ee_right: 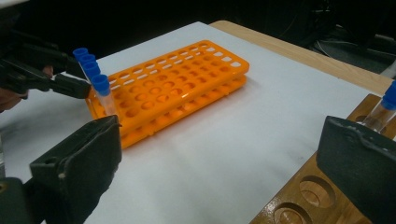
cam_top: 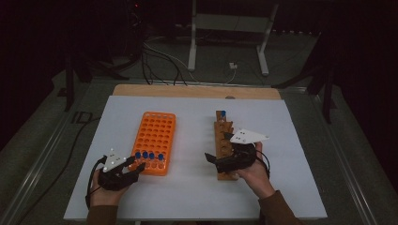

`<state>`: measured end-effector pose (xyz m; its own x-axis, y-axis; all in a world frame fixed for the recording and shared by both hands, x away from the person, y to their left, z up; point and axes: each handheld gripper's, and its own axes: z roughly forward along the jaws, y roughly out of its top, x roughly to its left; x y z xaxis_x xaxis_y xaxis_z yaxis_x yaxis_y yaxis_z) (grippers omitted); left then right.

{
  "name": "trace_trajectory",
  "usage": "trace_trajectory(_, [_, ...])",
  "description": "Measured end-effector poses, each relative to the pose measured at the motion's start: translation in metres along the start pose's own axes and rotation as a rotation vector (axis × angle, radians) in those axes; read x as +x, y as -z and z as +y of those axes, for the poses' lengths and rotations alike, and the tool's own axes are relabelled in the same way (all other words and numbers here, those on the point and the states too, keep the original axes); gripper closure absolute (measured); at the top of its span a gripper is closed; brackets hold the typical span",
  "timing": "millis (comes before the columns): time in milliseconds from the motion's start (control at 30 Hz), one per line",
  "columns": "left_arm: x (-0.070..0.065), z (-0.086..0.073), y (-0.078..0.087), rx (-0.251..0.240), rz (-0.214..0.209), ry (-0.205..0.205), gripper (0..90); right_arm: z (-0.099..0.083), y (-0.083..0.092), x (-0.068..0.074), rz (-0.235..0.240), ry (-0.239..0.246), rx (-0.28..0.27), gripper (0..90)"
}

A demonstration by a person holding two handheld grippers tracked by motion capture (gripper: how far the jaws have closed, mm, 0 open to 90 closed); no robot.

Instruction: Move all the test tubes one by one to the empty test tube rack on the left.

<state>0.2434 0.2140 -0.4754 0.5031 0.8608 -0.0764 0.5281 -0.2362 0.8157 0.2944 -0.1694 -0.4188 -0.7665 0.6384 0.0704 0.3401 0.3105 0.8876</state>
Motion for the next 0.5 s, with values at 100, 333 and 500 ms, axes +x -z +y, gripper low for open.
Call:
trace_trajectory(100, [0.0,0.001,0.003,-0.032,-0.011,0.013,37.7,0.0,0.0,-0.001,-0.004,-0.001,0.001,0.8])
trace_trajectory(333, [-0.007,0.007,0.006,-0.096,-0.01,0.008,16.1,0.006,0.004,-0.009,-0.031,0.002,-0.007,0.8])
trace_trajectory(500, [-0.011,0.01,0.007,-0.127,-0.004,0.003,6.4,0.008,0.002,-0.02,-0.059,-0.015,-0.009,0.8])
